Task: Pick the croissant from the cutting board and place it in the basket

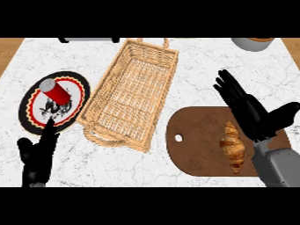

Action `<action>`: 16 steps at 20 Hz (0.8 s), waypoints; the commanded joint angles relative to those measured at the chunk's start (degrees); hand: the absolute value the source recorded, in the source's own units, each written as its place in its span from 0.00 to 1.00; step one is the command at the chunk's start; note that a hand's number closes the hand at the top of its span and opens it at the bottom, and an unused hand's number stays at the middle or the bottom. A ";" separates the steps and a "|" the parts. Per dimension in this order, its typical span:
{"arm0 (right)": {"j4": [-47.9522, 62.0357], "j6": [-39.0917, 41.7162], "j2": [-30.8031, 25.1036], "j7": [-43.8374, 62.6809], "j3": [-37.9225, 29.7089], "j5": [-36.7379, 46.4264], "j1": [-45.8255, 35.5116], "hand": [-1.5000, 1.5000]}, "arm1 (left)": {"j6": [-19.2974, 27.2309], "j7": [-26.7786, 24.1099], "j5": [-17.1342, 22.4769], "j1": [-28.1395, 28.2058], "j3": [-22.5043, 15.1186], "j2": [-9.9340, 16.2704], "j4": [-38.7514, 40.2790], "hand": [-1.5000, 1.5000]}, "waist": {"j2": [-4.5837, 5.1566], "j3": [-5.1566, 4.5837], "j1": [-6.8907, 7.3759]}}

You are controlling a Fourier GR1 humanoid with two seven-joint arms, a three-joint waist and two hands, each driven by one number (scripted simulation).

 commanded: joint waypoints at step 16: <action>-7.84 -30.42 12.90 1.58 16.46 25.21 -6.31 0.00 | -11.49 -3.37 -7.71 -16.00 -1.18 12.95 -10.32 0.50 | -0.19 -0.73 -0.93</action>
